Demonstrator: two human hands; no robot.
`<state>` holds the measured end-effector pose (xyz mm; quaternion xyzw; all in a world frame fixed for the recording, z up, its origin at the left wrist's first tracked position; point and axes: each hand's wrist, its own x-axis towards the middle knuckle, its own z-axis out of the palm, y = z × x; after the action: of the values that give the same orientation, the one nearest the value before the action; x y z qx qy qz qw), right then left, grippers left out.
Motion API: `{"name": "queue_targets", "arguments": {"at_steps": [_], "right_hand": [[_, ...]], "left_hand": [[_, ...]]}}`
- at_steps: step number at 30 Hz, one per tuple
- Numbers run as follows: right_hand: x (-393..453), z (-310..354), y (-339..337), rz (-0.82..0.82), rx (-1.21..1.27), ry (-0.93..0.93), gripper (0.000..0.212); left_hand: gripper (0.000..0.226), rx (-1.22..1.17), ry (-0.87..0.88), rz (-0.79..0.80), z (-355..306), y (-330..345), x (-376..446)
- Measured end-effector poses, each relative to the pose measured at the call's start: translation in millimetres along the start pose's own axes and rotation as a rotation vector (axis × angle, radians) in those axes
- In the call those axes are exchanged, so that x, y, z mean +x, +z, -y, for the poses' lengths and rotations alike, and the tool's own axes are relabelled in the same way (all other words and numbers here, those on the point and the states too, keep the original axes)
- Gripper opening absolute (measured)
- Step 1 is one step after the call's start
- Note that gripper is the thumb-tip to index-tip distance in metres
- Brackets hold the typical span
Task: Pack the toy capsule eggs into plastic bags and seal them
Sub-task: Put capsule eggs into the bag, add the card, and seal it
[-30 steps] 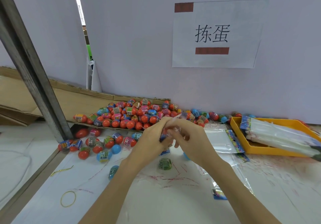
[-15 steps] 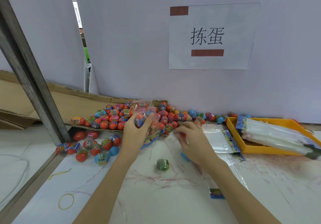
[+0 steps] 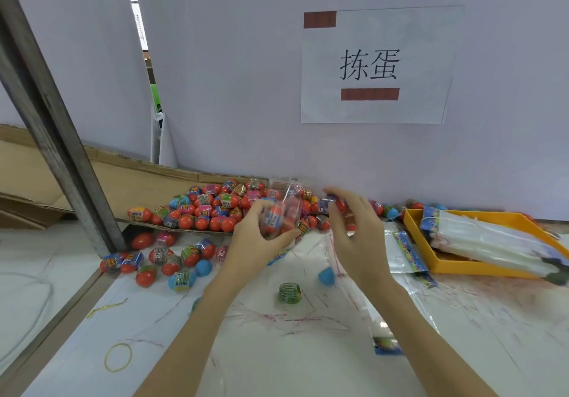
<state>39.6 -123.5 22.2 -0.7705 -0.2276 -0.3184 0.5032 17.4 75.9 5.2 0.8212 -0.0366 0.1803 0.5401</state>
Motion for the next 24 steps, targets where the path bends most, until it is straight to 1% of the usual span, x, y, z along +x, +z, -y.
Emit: {"name": "queue_targets", "arguments": {"at_steps": [3,5,6,8,11,14,17,20,24], "right_hand": [[0,17,2,0.006,0.092,-0.053,0.037],[-1,18,5,0.032,0.053,-0.118,0.033],[-1,16,6,0.049,0.007,-0.154,0.029],[-2,10,5,0.102,-0.077,-0.198,0.026],[-3,5,2,0.166,-0.128,-0.182,0.028],[0,4,-1,0.207,-0.152,-0.177,0.030],[-1,5,0,0.191,-0.183,-0.199,0.029],[-1,6,2,0.174,-0.211,-0.217,0.028],[0,4,-1,0.250,-0.155,-0.224,0.027]], "left_hand": [[0.045,0.080,0.089,0.036,-3,4,-3],[0.043,0.164,0.143,0.044,-4,5,-5],[0.043,0.201,0.160,0.042,-5,5,-5],[0.045,0.237,0.179,0.048,-5,6,-5],[0.048,0.267,0.203,0.047,-7,7,-6],[0.044,0.271,0.227,0.042,-6,8,-6],[0.034,0.288,0.242,0.052,-4,7,-6],[0.029,0.322,0.266,0.069,-3,8,-6],[0.031,0.307,0.253,0.070,-2,8,-6]]}}
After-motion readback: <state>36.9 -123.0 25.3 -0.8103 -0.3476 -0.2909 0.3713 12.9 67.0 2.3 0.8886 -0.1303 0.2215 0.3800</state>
